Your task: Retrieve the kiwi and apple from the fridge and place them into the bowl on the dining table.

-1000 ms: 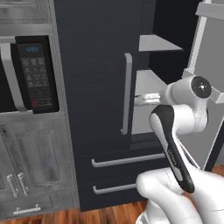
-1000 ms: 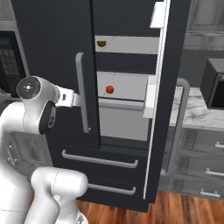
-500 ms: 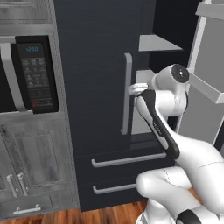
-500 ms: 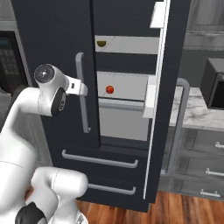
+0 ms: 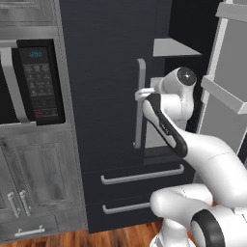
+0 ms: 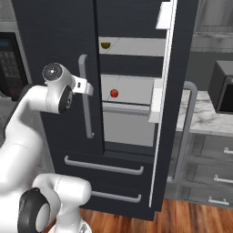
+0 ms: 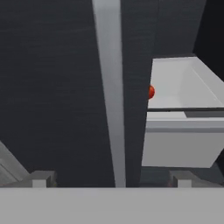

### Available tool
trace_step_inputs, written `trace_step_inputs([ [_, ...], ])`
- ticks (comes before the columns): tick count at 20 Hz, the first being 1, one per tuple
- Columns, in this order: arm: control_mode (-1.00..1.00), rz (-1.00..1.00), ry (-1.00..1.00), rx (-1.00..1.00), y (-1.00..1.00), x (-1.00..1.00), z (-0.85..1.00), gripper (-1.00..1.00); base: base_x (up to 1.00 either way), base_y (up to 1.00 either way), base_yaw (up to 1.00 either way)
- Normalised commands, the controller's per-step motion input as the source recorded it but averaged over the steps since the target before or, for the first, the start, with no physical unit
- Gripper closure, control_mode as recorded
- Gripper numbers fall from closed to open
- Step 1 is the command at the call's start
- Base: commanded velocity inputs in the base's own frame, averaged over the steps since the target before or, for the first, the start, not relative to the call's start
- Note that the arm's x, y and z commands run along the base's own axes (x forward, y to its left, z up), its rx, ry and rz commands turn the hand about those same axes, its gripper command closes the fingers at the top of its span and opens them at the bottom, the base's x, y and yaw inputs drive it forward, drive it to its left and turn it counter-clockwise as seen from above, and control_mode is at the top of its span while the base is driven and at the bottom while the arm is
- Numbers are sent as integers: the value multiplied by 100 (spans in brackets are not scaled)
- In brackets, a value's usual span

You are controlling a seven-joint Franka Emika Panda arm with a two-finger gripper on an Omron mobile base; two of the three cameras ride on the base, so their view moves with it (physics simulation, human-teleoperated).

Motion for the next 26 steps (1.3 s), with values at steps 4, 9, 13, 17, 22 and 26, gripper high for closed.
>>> trace_step_inputs([
  [4,-100,0,0,0,14,46,-23,-100,0,0,0],
  [9,-100,0,0,0,2,51,-14,-100,0,0,0],
  [13,-100,0,0,0,0,47,-3,-100,0,0,0],
  [17,-100,0,0,0,-3,48,0,-100,0,0,0],
  [22,-100,0,0,0,0,48,-2,-100,0,0,0],
  [26,-100,0,0,0,0,46,-7,-100,0,0,0],
])
